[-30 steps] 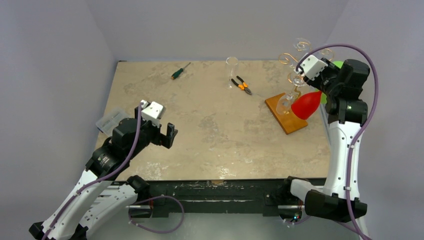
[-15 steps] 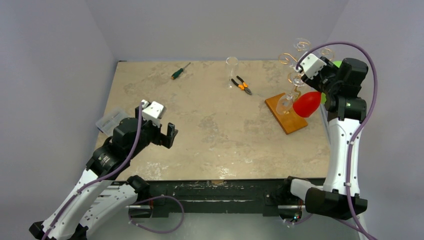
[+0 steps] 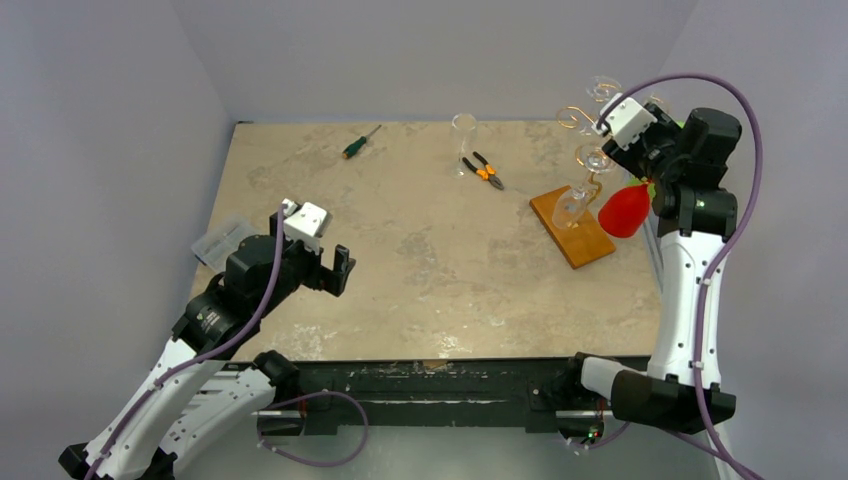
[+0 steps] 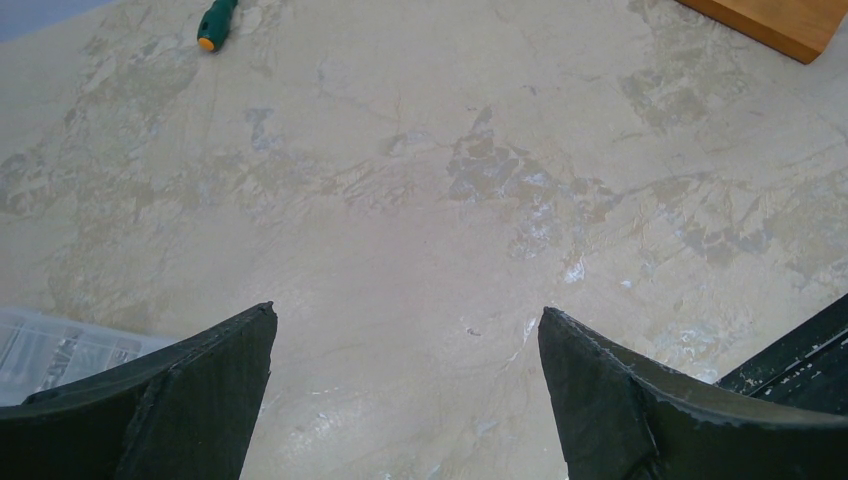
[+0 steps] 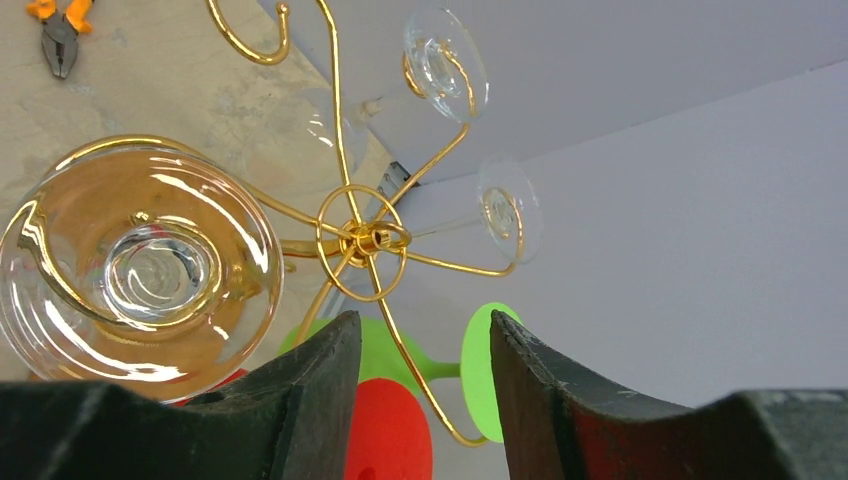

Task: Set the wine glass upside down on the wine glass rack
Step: Turn the wine glass upside down at the wine rack, then pick up the wine glass at the center of the board.

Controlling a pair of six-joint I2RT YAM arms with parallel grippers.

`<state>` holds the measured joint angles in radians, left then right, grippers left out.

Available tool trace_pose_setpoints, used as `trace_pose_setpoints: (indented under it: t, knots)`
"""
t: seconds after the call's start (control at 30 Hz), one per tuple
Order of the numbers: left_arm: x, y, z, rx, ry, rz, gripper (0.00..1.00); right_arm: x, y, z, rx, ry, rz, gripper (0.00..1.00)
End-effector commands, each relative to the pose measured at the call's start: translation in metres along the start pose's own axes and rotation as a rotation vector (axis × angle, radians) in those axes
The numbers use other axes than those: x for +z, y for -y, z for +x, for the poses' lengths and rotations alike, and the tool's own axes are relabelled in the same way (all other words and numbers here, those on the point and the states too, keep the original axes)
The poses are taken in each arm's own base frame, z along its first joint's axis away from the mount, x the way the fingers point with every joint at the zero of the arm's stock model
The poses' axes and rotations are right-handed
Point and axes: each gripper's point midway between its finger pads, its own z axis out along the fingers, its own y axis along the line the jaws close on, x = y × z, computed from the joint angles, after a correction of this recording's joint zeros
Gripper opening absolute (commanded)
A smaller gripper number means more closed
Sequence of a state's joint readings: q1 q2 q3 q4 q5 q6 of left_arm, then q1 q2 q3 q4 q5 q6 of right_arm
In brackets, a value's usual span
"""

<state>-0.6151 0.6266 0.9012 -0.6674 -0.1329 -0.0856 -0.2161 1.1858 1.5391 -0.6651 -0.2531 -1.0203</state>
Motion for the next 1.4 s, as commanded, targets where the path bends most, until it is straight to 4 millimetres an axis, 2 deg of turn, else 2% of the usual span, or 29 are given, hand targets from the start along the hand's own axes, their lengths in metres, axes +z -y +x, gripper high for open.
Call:
trace_pose_setpoints:
  t: [0.0,0.3,0.63,0.83,1.2,1.37]
  knots:
    - [0.002,0.001,-0.01,-0.002,0.041,0.009,1.0,-0.01,0.019,-0.025,0.026,0.079,0.051,0.49]
    - [0.002,0.001,-0.01,-0.003,0.041,0.009,1.0,-0.031,0.018,-0.05,0.153,0.156,0.019,0.55]
    - [0.002,0.0,-0.01,-0.005,0.043,0.004,1.0,-0.071,-0.013,-0.092,0.339,0.301,-0.149,0.64]
    - [0.001,-0.001,-0.01,-0.006,0.042,0.001,1.0,-0.086,-0.038,-0.114,0.408,0.368,-0.316,0.72]
    - [0.003,-0.006,-0.009,-0.009,0.038,-0.02,1.0,-0.067,-0.083,-0.151,0.462,0.39,-0.554,0.73]
    - [0.005,-0.006,-0.007,-0.009,0.032,-0.021,1.0,-0.054,-0.115,-0.168,0.443,0.4,-0.665,0.76]
